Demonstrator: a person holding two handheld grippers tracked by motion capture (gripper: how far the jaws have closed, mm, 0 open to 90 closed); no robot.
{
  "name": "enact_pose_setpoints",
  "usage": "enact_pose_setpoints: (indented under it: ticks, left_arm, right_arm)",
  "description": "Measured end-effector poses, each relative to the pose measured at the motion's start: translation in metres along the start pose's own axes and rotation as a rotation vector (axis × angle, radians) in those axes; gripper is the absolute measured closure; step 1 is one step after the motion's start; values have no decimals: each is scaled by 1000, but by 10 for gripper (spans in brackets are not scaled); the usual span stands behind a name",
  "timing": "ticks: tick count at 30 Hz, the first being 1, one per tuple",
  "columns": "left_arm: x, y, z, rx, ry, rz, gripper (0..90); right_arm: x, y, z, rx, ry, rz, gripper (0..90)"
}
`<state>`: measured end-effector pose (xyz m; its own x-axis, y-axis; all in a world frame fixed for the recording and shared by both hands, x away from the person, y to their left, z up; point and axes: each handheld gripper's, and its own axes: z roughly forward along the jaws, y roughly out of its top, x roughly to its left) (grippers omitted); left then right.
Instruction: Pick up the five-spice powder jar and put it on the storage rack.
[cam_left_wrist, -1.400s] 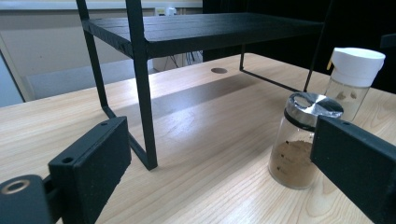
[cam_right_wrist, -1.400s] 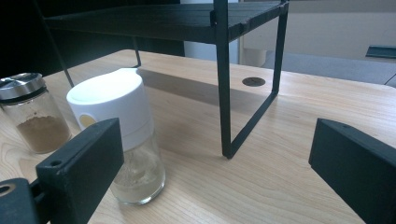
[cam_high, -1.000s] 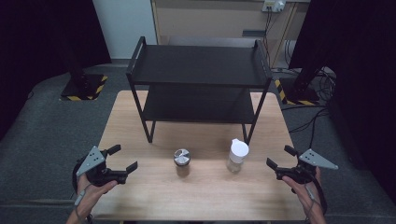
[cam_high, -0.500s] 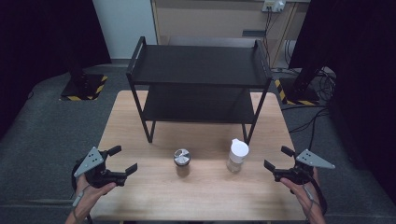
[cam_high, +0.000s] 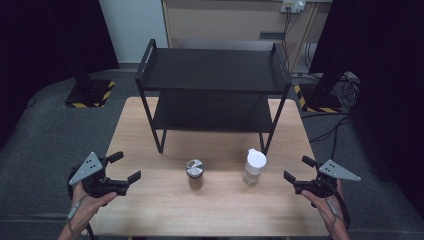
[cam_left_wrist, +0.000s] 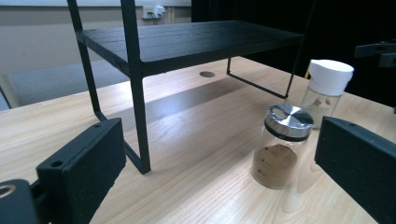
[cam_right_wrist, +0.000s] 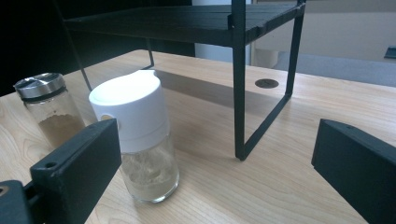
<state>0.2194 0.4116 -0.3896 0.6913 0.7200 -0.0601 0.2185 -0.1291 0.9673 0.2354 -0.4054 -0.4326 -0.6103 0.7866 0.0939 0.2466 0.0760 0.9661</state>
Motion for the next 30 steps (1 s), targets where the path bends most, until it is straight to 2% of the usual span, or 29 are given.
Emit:
enact_pose_setpoints:
  ticks: [2,7,13,26,30]
  left_arm:
    - [0,10,-3,23,-7,26,10]
    - [3,34,-7,69,-42,55,10]
    - [4,54,-2,93,-74,89,10]
    - [7,82,19,137,-121,130,10]
    - [9,91,31,154,-152,141,9]
  right_arm:
    - [0,0,-1,-2,-1,4,19]
    - [0,0,-2,-10,-1,4,19]
    - [0,0,-2,-8,-3,13,19]
    - [-1,-1,-3,-16,-1,18,19]
    - [-1,-1,-3,-17,0,20,19]
